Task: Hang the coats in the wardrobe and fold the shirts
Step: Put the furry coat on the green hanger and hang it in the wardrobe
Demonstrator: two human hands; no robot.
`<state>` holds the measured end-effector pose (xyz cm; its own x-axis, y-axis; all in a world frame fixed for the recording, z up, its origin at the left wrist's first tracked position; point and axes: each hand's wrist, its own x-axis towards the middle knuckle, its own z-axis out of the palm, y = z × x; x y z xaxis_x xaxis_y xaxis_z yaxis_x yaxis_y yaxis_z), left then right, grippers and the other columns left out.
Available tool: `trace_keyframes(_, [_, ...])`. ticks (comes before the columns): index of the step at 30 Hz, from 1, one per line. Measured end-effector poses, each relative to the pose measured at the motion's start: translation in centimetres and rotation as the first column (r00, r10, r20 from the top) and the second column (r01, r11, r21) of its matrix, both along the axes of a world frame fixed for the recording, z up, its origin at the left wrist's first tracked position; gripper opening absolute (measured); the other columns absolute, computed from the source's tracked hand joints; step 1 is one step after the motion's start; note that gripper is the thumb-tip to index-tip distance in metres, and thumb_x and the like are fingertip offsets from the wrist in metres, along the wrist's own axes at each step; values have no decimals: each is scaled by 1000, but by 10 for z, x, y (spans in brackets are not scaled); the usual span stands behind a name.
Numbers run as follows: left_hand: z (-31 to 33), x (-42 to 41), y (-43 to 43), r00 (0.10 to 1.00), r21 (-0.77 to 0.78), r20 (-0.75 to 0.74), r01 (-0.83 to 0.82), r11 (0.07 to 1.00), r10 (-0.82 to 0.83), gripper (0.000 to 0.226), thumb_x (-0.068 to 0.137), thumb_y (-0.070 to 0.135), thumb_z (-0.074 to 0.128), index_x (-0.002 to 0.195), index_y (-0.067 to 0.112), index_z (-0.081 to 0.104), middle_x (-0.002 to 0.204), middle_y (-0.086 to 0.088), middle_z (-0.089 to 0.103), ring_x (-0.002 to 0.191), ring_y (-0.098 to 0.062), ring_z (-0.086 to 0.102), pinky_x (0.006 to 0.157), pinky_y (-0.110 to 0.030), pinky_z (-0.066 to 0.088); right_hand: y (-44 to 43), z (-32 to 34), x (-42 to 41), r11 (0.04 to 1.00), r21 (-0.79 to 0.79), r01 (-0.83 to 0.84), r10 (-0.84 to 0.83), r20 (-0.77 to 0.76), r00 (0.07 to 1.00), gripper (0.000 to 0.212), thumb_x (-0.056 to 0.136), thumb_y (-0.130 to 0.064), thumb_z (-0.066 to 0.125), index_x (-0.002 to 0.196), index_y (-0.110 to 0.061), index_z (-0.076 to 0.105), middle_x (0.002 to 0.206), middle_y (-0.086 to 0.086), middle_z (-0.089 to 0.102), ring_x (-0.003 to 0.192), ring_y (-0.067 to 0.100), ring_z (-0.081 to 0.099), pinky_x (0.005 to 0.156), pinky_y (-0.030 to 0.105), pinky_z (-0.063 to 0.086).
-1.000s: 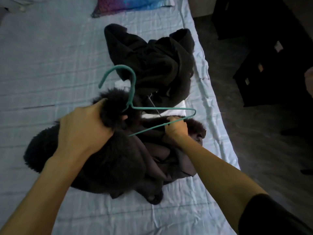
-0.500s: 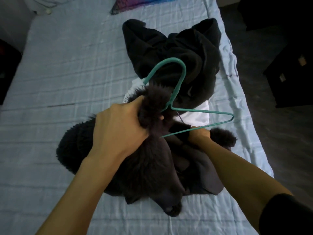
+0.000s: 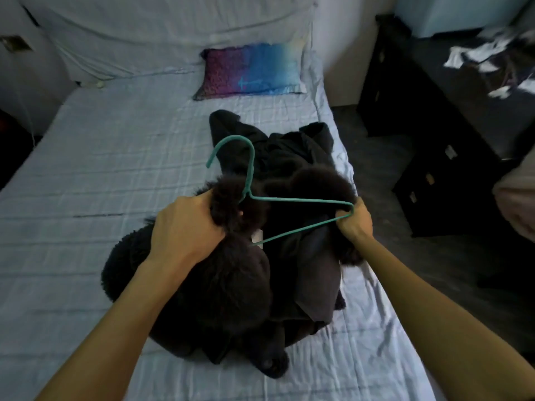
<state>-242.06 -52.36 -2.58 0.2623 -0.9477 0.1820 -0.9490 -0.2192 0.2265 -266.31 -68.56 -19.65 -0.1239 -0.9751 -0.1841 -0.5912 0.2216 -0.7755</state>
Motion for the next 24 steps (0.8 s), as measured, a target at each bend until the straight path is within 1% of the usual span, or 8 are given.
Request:
trace_keyframes(6, [59, 19, 28, 1000, -136, 7, 17, 991, -17, 28, 83, 43, 60, 95, 18, 62, 80, -24, 64, 75, -47, 58, 60, -40, 41, 19, 105, -14, 966, -59, 252, -237, 194, 952, 23, 80, -19, 53, 98, -9, 64, 90, 13, 66, 89, 32, 64, 68, 32, 45])
trace_keyframes(9, [73, 28, 38, 1000, -160, 26, -7, 987, 11, 24, 86, 40, 56, 90, 18, 60, 82, -22, 65, 76, -45, 60, 61, -38, 39, 30, 164, -7, 942, -185, 281, -230, 254, 939, 22, 78, -17, 51, 95, -10, 63, 89, 11, 65, 87, 31, 62, 71, 38, 49])
trace_keyframes(14, [84, 28, 42, 1000, -196, 26, -4, 981, 10, 21, 87, 39, 53, 96, 21, 61, 88, -18, 68, 82, -42, 62, 67, -39, 47, 56, 260, 15, 868, -437, 235, -127, 262, 957, 15, 81, -9, 51, 92, -11, 61, 83, 4, 59, 77, 21, 54, 67, 28, 37])
trace_keyframes(17, [93, 24, 34, 1000, -279, -15, -16, 960, 13, 22, 84, 35, 57, 102, 23, 59, 93, -17, 68, 85, -42, 62, 71, -41, 49, 74, 301, 28, 772, -622, 131, 14, 223, 975, 13, 74, -10, 50, 65, -19, 47, 62, -2, 51, 62, 15, 49, 55, 30, 33])
trace_keyframes(19, [105, 20, 28, 998, -377, -57, -10, 926, -12, 24, 83, 33, 57, 105, 24, 59, 96, -18, 68, 85, -43, 62, 72, -43, 49, 87, 317, 35, 708, -705, 43, 122, 182, 976, 14, 72, -11, 50, 61, -15, 43, 57, 0, 49, 55, 13, 45, 48, 32, 33])
trace_keyframes(20, [112, 19, 25, 996, -426, -81, -13, 905, -24, 24, 84, 32, 56, 107, 23, 59, 94, -20, 68, 84, -44, 62, 72, -43, 48, 94, 322, 37, 690, -723, -28, 179, 134, 975, 10, 74, -9, 53, 65, -8, 48, 61, 6, 54, 57, 16, 49, 49, 36, 39])
trace_keyframes(22, [129, 20, 21, 993, -511, -112, -24, 860, -39, 23, 86, 27, 54, 107, 20, 61, 88, -24, 66, 81, -46, 60, 69, -44, 46, 107, 329, 33, 678, -680, -279, 355, -29, 935, 12, 78, -12, 60, 88, -5, 60, 83, 12, 67, 74, 22, 62, 64, 41, 51])
trace_keyframes(24, [144, 23, 16, 994, -576, -106, -27, 817, -42, 22, 87, 21, 54, 107, 17, 61, 87, -26, 65, 80, -47, 60, 67, -45, 45, 119, 333, 19, 680, -434, -591, 593, -147, 791, 38, 73, -22, 73, 110, -24, 62, 107, -2, 67, 97, 12, 62, 85, 32, 52])
